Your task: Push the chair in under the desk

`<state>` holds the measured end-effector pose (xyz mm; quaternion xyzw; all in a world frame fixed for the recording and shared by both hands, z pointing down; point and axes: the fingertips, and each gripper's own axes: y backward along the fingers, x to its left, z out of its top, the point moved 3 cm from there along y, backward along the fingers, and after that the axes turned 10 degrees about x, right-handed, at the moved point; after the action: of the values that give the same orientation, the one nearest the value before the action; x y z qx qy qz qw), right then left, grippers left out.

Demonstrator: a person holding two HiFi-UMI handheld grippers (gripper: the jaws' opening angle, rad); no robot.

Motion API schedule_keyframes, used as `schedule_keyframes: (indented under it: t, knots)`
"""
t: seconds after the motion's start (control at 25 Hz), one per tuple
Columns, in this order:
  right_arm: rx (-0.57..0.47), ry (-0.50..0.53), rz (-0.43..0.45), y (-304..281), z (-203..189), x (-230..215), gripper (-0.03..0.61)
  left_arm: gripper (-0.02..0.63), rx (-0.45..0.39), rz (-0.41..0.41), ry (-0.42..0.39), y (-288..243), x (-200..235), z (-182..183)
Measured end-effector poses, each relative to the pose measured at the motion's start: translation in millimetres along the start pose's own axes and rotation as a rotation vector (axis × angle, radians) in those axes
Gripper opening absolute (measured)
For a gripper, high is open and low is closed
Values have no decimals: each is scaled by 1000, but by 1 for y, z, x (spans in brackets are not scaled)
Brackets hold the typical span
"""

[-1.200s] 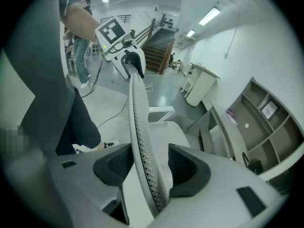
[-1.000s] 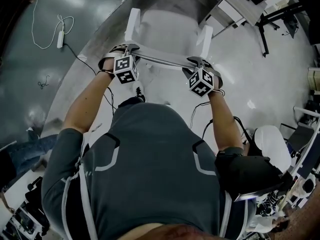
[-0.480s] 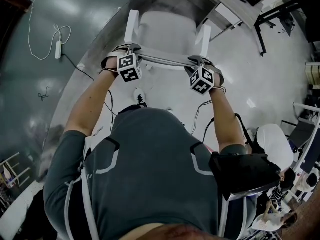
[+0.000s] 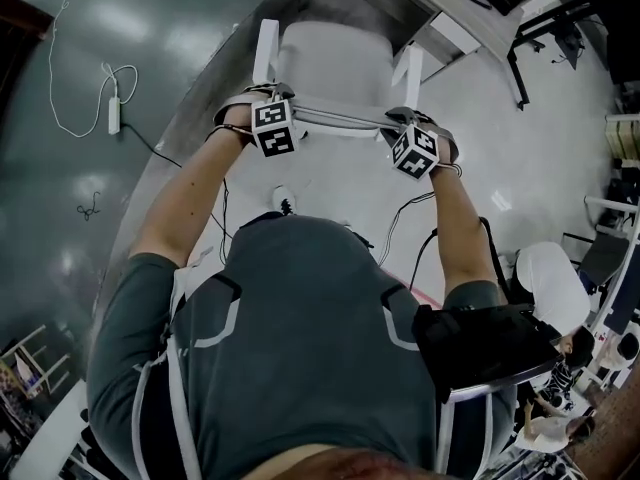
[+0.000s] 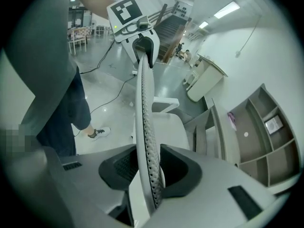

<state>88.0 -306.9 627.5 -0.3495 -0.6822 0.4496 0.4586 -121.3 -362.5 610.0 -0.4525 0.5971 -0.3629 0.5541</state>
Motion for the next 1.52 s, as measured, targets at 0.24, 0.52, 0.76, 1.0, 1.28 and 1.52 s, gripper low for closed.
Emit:
schedule_keyframes:
  t: [0.24, 0.52, 0.76, 1.0, 1.28, 1.52]
  knots:
    - [30, 16, -10, -9, 6, -16, 121, 111, 69, 66, -149, -12, 17, -2]
    - [70, -27, -14, -18, 16, -33, 122, 97, 118, 48, -236, -31, 42, -8]
    - [91, -54, -19, -26, 19, -54, 123, 97, 125, 51, -251, -41, 68, -4]
    - [85, -64, -30, -38, 19, -84, 125, 97, 158, 27, -243, -55, 100, 4]
    - [38, -87, 22, -53, 35, -116, 119, 100, 198, 0, -240, -70, 143, -2]
    - [24, -97, 24, -60, 58, -139, 100, 104, 224, 21, -243, -76, 181, -13]
